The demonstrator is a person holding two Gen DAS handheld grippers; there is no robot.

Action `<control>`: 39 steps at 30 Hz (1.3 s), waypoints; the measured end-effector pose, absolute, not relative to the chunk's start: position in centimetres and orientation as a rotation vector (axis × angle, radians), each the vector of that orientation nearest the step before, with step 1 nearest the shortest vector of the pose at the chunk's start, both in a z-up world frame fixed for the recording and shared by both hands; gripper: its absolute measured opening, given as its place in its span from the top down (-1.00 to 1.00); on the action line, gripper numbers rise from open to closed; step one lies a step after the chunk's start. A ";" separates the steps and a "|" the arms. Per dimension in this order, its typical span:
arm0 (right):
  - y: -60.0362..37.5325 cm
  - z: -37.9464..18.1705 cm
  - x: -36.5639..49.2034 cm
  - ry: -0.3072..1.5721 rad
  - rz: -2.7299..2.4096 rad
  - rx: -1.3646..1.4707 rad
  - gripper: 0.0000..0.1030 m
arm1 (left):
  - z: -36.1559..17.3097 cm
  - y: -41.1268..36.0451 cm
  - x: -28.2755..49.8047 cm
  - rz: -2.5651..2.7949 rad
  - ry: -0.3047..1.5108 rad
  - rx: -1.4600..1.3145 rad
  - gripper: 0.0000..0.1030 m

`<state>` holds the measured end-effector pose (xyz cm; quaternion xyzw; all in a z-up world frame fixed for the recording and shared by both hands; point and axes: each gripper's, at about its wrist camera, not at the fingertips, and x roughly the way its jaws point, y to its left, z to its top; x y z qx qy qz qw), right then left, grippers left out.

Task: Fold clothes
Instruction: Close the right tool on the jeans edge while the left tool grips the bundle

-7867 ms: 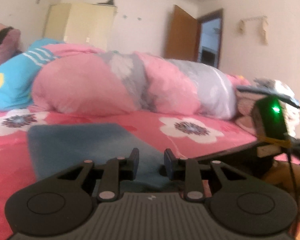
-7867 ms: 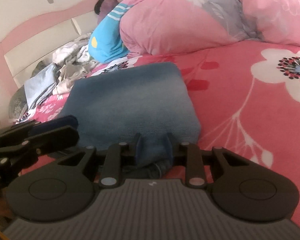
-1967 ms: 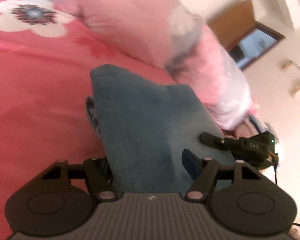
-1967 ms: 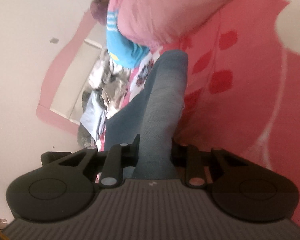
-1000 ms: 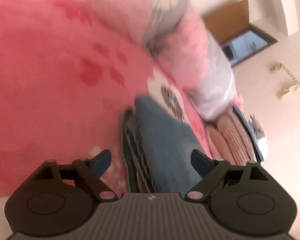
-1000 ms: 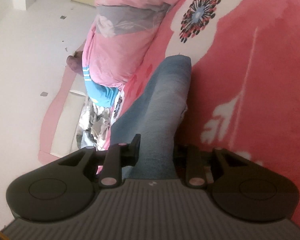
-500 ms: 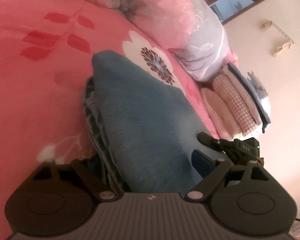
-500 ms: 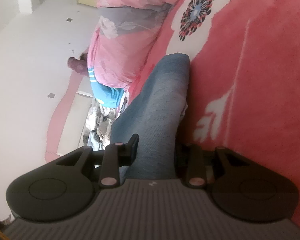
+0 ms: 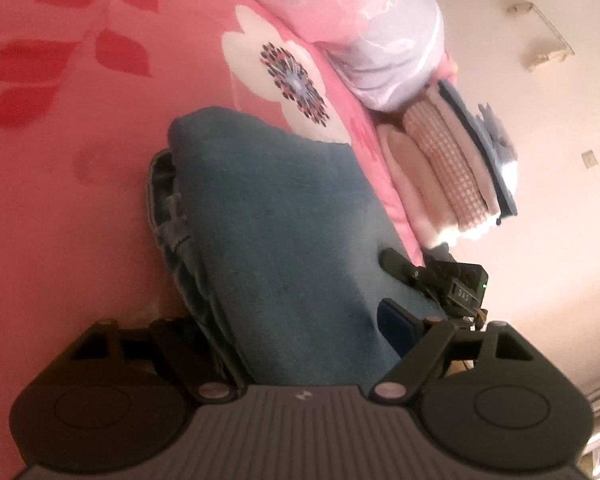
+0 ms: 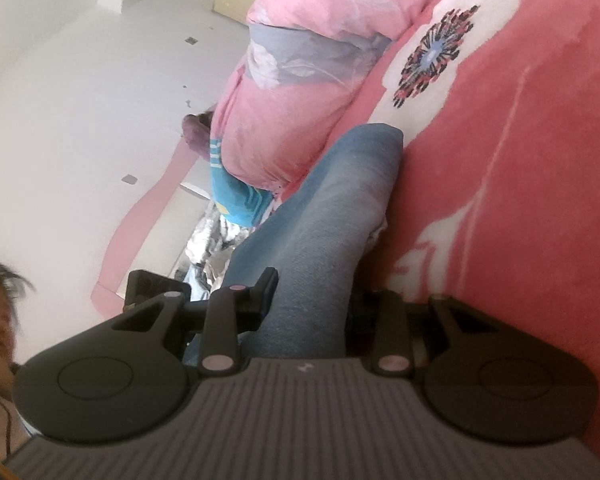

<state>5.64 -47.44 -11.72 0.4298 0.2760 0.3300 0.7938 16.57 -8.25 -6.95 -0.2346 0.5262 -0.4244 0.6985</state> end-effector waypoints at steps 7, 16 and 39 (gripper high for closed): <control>-47.8 -12.2 5.4 0.548 0.746 0.944 0.46 | -6.9 -8.5 16.1 -0.923 1.151 -0.503 -0.63; -48.2 -12.5 5.7 0.528 0.798 0.973 0.36 | -5.8 -10.1 14.9 -0.833 1.133 -0.408 -0.70; -48.1 -12.2 5.5 0.540 0.821 0.955 0.21 | -5.2 -11.5 13.5 -0.636 1.161 -0.386 -0.70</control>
